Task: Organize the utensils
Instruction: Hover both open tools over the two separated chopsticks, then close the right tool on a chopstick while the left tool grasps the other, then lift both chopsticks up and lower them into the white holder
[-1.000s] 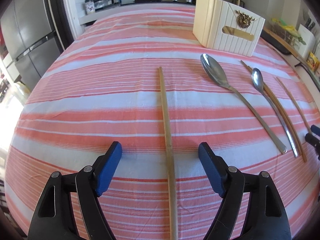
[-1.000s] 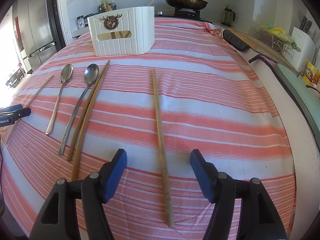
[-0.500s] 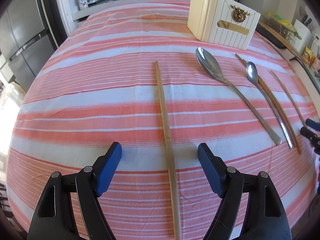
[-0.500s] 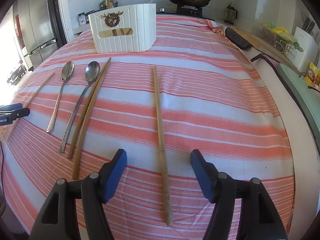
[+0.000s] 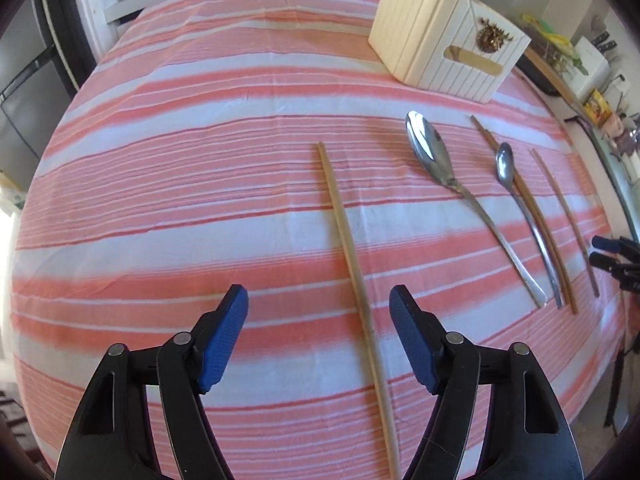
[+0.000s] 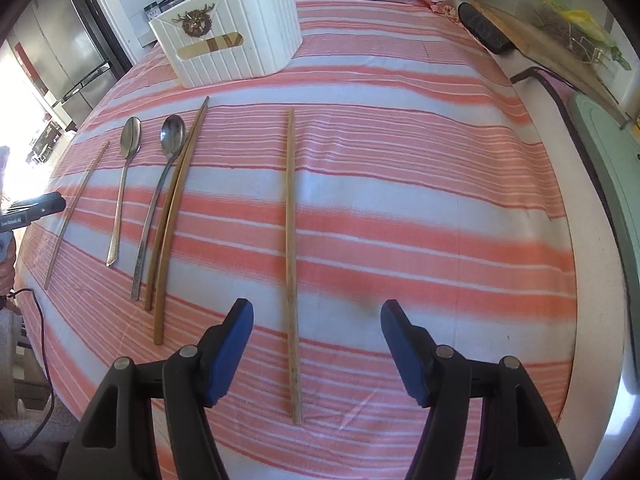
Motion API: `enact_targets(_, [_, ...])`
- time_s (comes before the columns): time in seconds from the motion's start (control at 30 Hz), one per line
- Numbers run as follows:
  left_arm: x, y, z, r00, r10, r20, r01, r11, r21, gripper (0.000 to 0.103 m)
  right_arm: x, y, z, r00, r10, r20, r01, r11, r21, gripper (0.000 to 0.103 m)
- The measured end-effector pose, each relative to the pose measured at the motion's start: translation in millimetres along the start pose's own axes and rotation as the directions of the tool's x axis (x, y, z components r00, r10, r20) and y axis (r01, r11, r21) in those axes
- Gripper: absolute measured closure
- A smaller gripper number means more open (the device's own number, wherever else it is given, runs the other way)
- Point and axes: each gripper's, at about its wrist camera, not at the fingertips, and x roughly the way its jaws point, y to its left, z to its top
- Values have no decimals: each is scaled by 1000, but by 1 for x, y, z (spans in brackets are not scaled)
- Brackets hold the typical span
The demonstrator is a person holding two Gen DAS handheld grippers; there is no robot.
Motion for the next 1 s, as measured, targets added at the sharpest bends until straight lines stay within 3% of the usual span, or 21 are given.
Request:
enact_targets(0.07, [9,-7,12,999,38,-1,-38,999,27,35,12,2,16,1000,4,-17,-4,1000,-14,35])
enact_targets(0.13, [16,-14,24,998,67,-15,-66,997,48,42,23,4,34,1000,-10,-16,10,1000,-23,34])
enact_targets(0.23, [23,-19,43,994,105,-22,-104,993,63,63,38,11,69,1000,-23,9,23,999,-31,37])
enact_targets(0.27, [24,-21,48,993,116,-17,-114,991,69,84,44,14,81,1000,-14,16,15,999,-29,42])
enact_targets(0.3, [25,-19,50,995,95,-23,-93,993,69,97,49,19,92,1000,-12,19,13,999,-43,66])
enact_targets(0.33, [25,-19,53,997,77,-24,-76,995,59,99,54,24,102,999,-28,18,29,998,-64,93])
enact_targets(0.37, [25,-19,54,997,74,-17,-73,996,52,99,57,28,109,998,-54,22,56,996,-75,97])
enact_targets(0.47, [6,-13,52,997,49,51,-50,999,18,99,53,27,122,999,-9,45,10,1000,-11,97])
enact_targets(0.6, [-49,-8,42,980,-21,198,24,1000,-13,99,-5,31,113,974,73,213,-75,997,0,97])
enact_targets(0.73, [-108,-12,32,942,-91,323,94,996,9,99,-69,37,94,937,122,328,-118,993,-33,97])
enact_targets(0.9, [-154,-20,22,894,-133,429,131,991,35,99,-123,45,76,899,110,423,-87,993,-75,96])
enact_targets(1.0, [-174,-22,31,867,-155,473,153,987,42,99,-141,47,83,873,108,476,-76,993,-86,97])
